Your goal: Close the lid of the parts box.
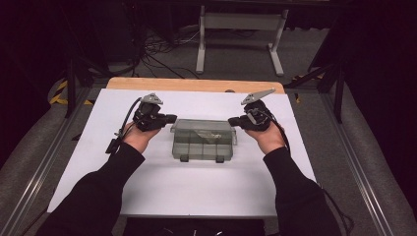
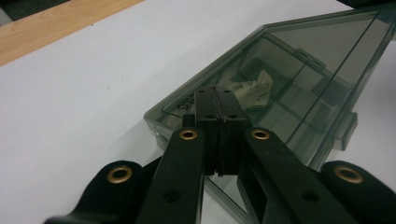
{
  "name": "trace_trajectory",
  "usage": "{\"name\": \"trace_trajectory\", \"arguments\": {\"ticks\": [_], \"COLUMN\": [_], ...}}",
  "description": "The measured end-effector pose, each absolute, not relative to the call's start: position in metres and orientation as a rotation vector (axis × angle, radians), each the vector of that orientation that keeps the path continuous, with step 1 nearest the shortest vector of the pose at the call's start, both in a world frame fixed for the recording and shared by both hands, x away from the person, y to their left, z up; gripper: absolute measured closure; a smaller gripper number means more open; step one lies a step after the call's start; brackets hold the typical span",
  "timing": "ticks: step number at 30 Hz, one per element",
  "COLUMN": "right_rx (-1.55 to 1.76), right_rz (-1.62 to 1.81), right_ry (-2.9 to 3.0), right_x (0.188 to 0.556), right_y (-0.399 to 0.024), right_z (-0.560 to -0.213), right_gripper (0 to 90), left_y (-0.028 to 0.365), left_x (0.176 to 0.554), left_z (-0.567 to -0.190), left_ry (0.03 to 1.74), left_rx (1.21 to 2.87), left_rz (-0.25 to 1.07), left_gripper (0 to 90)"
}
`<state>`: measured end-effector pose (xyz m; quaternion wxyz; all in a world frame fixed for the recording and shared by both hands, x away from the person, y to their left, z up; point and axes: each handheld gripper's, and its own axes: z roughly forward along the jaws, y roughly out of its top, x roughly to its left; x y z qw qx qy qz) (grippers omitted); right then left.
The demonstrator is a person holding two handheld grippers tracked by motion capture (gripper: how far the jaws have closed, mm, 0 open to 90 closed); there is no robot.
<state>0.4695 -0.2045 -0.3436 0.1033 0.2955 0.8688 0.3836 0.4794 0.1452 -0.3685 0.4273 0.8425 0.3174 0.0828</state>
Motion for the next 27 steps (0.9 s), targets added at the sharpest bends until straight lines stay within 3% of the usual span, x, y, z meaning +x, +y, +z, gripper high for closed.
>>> {"name": "trace_trajectory", "arguments": {"ticks": [27], "right_rx": [0.89], "right_rz": [1.089], "right_ry": [2.621], "right_x": [0.446], "right_y": [-0.197], "right_z": [-0.374], "right_gripper": [90.0], "left_y": [0.139], "left_x": [0.45], "left_z": [-0.39], "left_ry": [0.75], "left_rx": [2.19], "left_rz": [0.191], "left_gripper": [88.0]}}
